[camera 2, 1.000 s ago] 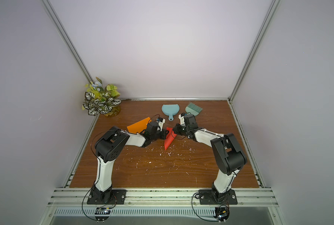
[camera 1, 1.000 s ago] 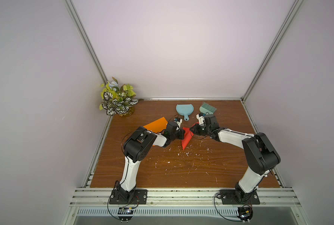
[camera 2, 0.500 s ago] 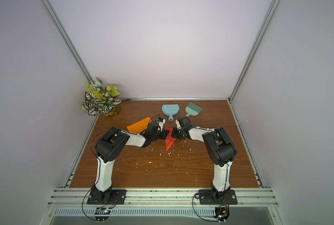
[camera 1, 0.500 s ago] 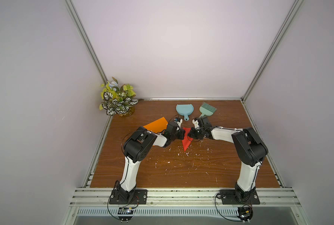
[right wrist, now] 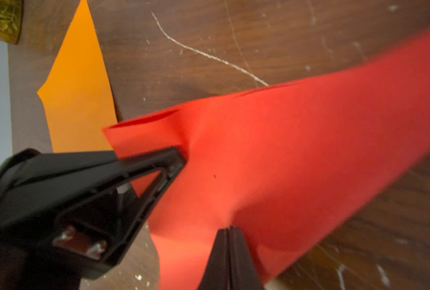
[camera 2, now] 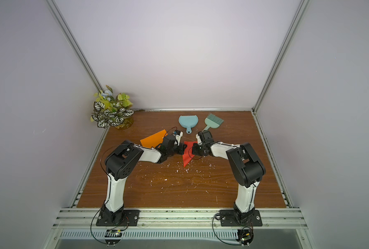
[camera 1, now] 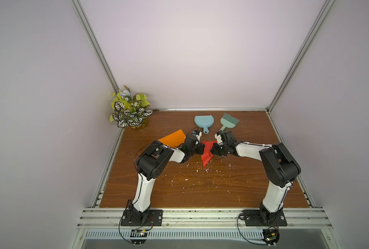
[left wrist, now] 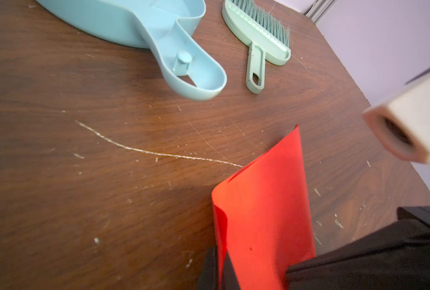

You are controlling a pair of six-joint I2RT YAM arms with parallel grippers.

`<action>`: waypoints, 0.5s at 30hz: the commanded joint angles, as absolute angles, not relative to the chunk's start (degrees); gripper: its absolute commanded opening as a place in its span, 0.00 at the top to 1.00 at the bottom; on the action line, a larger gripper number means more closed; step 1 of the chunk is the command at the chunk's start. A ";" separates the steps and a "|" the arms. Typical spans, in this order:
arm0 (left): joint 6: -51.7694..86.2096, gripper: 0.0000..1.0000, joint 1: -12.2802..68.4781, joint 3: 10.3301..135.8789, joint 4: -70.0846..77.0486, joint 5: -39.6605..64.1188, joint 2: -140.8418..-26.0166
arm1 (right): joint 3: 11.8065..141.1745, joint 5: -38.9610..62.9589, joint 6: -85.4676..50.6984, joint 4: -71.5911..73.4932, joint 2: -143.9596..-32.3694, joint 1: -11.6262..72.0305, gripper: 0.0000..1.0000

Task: Fold the square paper diagonally
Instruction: Fold the paper at the center of the board.

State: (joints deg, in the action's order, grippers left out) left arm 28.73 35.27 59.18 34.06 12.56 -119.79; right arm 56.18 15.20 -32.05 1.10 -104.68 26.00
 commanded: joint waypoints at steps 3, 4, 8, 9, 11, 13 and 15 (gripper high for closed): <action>28.83 0.99 35.68 57.68 32.31 10.55 -117.89 | 52.25 14.16 -29.62 -2.27 -99.25 23.98 0.93; 28.82 0.99 35.68 57.41 32.58 10.33 -117.50 | 51.46 14.58 -29.23 -1.64 -98.06 23.76 0.93; 30.05 0.99 35.74 55.36 33.97 9.09 -115.23 | 47.56 22.02 -27.73 5.28 -92.34 21.75 0.92; 30.82 0.99 35.67 54.95 34.18 9.20 -114.75 | 46.08 25.05 -27.54 8.60 -91.03 20.99 0.92; 32.75 0.99 35.69 54.29 34.82 9.89 -114.01 | 43.78 28.36 -28.12 13.70 -89.67 19.99 0.91; 34.36 0.99 36.01 53.93 35.20 10.32 -113.57 | 42.94 30.75 -28.73 17.13 -90.26 20.05 0.92; 34.76 0.99 36.45 54.01 35.07 10.26 -113.38 | 42.40 32.56 -30.57 20.37 -91.97 20.42 0.92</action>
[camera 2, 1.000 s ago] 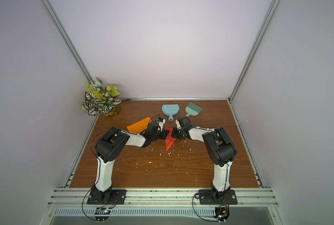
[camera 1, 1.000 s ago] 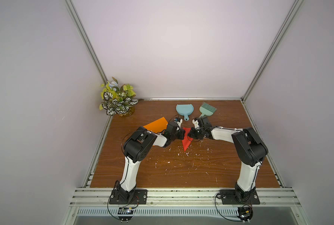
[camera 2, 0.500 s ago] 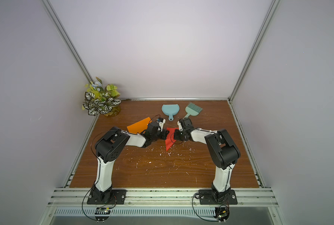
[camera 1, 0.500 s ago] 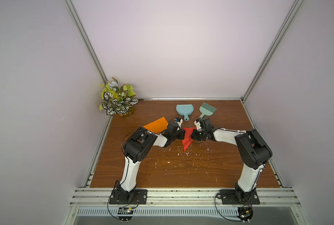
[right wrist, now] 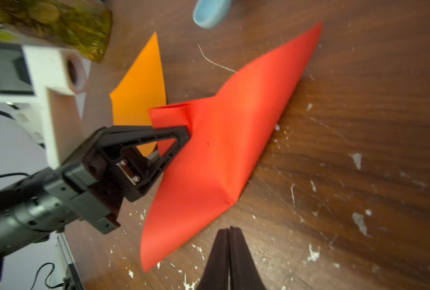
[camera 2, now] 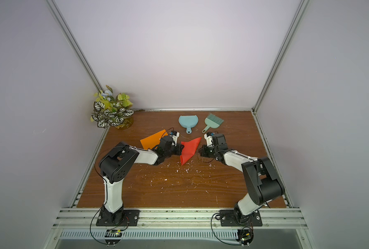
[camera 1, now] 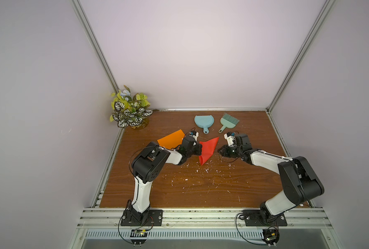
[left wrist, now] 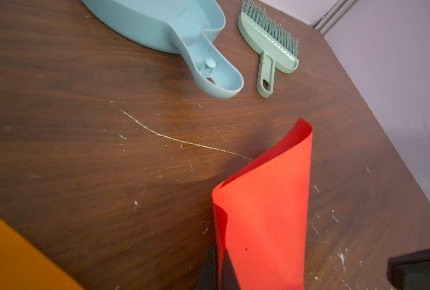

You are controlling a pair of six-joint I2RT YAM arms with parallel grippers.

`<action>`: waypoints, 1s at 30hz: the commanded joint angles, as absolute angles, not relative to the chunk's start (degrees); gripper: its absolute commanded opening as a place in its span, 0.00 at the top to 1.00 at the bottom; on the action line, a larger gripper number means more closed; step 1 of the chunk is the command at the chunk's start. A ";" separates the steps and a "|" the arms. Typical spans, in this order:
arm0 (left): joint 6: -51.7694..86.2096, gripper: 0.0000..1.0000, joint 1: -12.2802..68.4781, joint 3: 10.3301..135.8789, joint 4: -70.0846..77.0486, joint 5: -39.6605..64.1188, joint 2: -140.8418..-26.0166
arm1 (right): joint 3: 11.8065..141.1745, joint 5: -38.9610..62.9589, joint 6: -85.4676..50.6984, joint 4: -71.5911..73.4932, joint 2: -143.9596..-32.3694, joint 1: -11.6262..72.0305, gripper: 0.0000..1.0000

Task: Fold the square paper diagonally
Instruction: Fold the paper at the center of the board.

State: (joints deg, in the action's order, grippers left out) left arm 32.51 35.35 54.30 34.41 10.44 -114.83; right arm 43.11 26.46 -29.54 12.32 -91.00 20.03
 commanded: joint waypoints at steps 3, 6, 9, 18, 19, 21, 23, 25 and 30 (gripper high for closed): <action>33.93 0.99 37.17 55.26 33.77 10.28 -113.96 | 41.54 32.02 -33.67 24.98 -94.22 21.77 0.93; 33.99 0.99 37.28 55.60 33.68 10.41 -114.60 | 42.04 30.01 -34.54 26.01 -96.26 22.75 0.94; 33.86 0.99 37.28 55.72 33.40 10.29 -114.65 | 43.25 28.12 -34.29 25.21 -98.34 23.31 0.94; 33.49 0.99 37.29 56.12 32.59 10.81 -115.20 | 45.78 23.24 -31.24 19.23 -102.72 23.78 0.95; 33.36 0.99 37.24 56.12 32.57 10.97 -115.28 | 46.09 22.47 -30.95 18.75 -103.15 23.77 0.95; 33.49 0.99 37.25 56.13 32.46 10.92 -115.31 | 46.77 21.73 -30.21 17.88 -103.90 23.61 0.95; 33.49 0.99 37.31 56.12 32.26 10.78 -115.31 | 47.81 20.73 -29.39 16.51 -104.65 23.35 0.95; 33.32 0.99 37.27 56.02 32.28 10.68 -115.31 | 48.42 19.58 -29.11 16.00 -105.10 22.73 0.95; 33.41 0.99 37.28 55.99 32.37 10.65 -115.44 | 50.58 19.80 -28.18 15.91 -106.65 20.45 0.95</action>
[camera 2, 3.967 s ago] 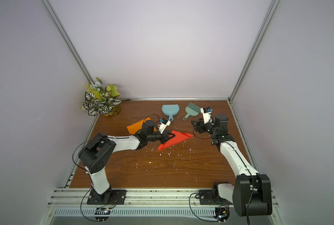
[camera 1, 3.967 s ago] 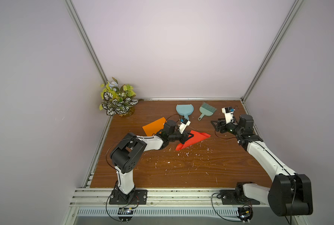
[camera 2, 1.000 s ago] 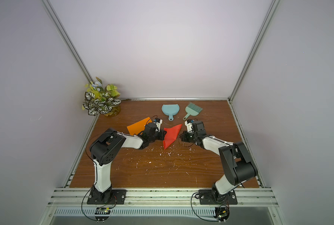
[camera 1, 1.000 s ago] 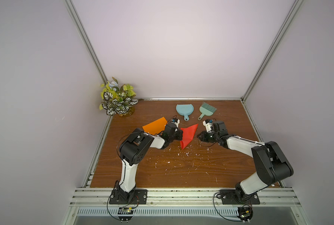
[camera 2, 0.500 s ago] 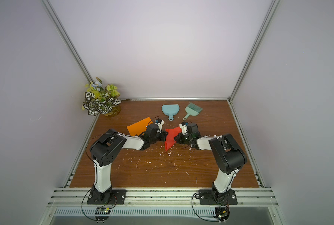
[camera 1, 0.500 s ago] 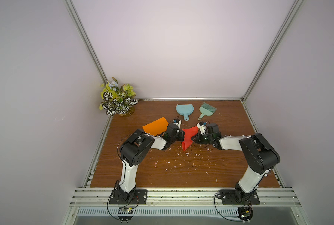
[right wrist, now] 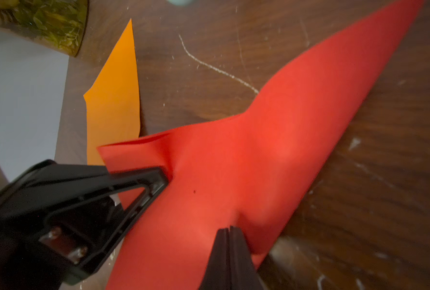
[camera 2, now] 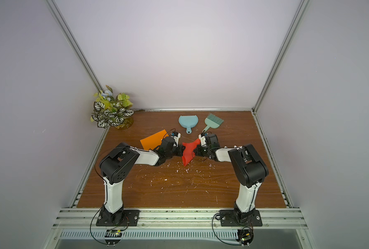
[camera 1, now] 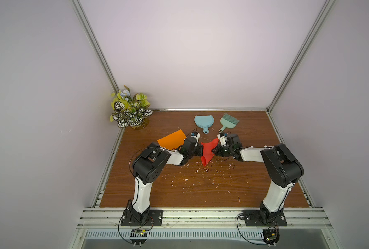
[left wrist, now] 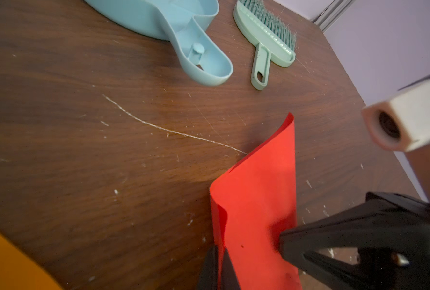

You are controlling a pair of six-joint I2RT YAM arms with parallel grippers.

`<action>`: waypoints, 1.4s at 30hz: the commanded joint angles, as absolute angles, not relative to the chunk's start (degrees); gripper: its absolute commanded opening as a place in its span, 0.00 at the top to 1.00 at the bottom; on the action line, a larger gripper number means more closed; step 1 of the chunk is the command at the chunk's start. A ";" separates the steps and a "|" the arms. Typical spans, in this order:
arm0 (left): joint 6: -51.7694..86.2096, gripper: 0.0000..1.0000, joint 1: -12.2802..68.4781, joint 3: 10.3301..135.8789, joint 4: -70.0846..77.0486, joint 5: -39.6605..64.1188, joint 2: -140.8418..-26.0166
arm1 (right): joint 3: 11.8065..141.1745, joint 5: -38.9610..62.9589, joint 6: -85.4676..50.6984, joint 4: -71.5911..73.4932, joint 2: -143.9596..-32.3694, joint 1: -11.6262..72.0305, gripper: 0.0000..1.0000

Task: Fold the square paper diagonally
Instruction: Fold the paper at the center of the board.

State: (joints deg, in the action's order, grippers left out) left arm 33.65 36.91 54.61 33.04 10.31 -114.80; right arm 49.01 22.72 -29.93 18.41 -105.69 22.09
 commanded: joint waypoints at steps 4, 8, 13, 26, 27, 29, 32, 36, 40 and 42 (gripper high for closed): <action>33.32 0.99 37.31 56.00 32.43 10.65 -115.32 | 52.75 20.53 -26.91 15.51 -107.67 19.20 0.94; 33.30 0.99 37.27 55.92 32.50 10.49 -115.21 | 54.38 20.65 -26.45 14.76 -109.02 17.92 0.94; 33.31 0.99 37.22 55.81 32.61 10.38 -115.14 | 55.17 20.55 -26.28 14.67 -110.03 15.97 0.94; 33.34 0.99 37.18 55.81 32.35 10.51 -115.19 | 60.71 21.93 -25.79 13.46 -114.55 12.66 0.94; 33.40 0.99 37.18 55.82 32.35 10.47 -115.21 | 61.05 21.75 -25.85 13.45 -114.73 12.32 0.94; 33.40 0.99 37.18 55.81 32.27 10.23 -115.22 | 61.65 21.63 -26.22 13.53 -114.98 11.61 0.94; 33.41 0.99 37.18 55.79 32.18 10.02 -115.14 | 62.60 21.75 -26.41 13.54 -115.57 10.83 0.94; 33.40 0.99 37.09 55.72 32.34 10.13 -115.09 | 63.82 22.22 -26.37 13.65 -116.89 10.37 0.94; 33.40 0.99 37.09 55.70 32.34 10.20 -115.14 | 65.57 22.06 -26.37 12.78 -118.21 9.96 0.94; 33.44 0.99 37.09 55.55 32.33 10.17 -115.05 | 65.60 21.65 -26.50 13.06 -118.33 9.37 0.94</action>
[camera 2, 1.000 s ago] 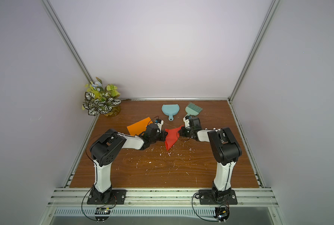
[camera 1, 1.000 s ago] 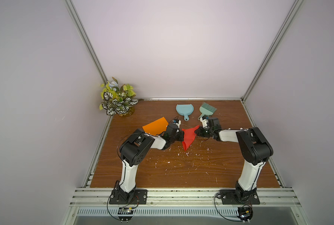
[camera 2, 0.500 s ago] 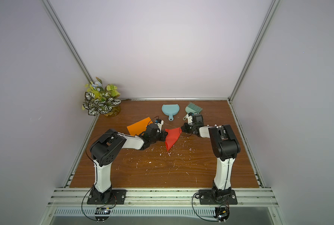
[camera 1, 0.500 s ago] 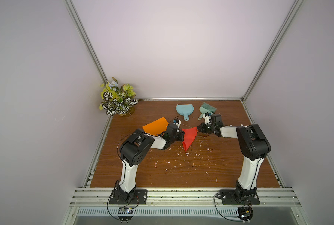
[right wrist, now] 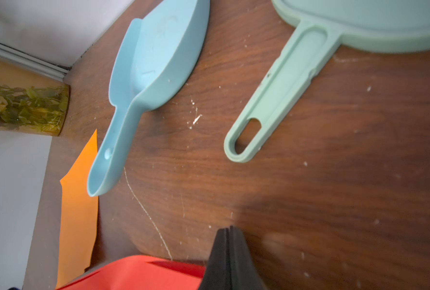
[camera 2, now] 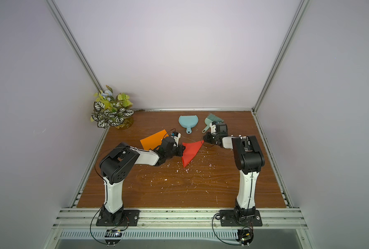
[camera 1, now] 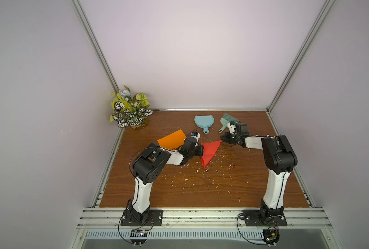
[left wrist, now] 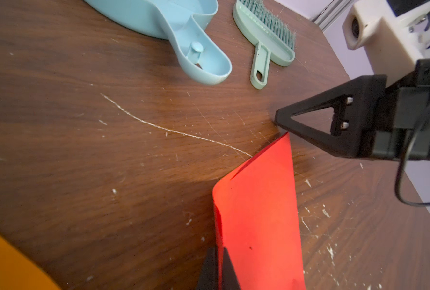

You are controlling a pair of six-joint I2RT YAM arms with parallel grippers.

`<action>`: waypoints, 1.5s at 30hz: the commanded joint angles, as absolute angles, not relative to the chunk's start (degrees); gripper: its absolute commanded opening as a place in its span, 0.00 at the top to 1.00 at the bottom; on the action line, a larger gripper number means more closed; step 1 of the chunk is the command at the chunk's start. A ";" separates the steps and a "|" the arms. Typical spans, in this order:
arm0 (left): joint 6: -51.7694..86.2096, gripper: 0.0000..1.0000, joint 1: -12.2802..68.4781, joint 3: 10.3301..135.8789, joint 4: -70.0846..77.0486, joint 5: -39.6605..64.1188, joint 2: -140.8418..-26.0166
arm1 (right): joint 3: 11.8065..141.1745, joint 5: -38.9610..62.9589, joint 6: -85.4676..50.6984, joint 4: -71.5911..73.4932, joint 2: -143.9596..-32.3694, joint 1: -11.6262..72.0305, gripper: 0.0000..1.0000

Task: Fold the square paper diagonally
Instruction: Fold the paper at the center of the board.

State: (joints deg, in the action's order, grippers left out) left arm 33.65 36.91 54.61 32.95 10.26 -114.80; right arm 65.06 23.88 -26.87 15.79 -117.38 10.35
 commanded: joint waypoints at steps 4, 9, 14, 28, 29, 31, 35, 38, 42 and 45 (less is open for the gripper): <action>33.64 0.99 36.75 55.03 32.67 10.00 -114.58 | 66.16 22.05 -26.74 13.72 -118.36 7.94 0.94; 34.52 0.99 36.56 54.58 32.96 9.99 -114.22 | 68.63 22.98 -25.05 11.44 -115.34 5.88 0.92; 38.64 0.99 36.52 55.68 32.49 7.53 -114.50 | 63.86 26.09 -24.92 12.10 -106.01 4.67 0.91; 44.11 0.99 38.76 63.60 31.36 0.14 -120.32 | 39.00 31.56 -41.96 34.85 -95.60 12.83 0.91; 44.29 0.99 38.85 64.08 31.12 0.30 -120.94 | 39.39 31.40 -42.70 35.84 -96.69 13.65 0.91; 44.58 0.99 38.85 64.67 31.16 0.38 -121.62 | 40.43 31.38 -44.22 37.74 -98.96 14.84 0.91; 44.56 0.99 38.85 65.65 30.82 0.43 -122.45 | 43.60 30.41 -45.24 38.83 -103.36 16.46 0.92; 44.55 0.99 38.85 65.74 30.68 0.45 -122.79 | 46.65 30.34 -44.18 36.04 -106.32 17.42 0.92; 44.63 0.99 38.86 65.84 30.30 0.19 -122.99 | 47.00 28.65 -43.50 33.54 -107.58 18.22 0.92; 44.56 0.99 38.76 65.92 29.93 0.04 -123.05 | 45.50 27.73 -43.01 32.67 -107.23 18.45 0.92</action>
State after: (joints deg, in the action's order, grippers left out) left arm 44.56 38.33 64.69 31.29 1.08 -122.02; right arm 45.98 29.23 -43.51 33.58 -107.96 17.96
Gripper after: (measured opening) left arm 0.047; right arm 0.083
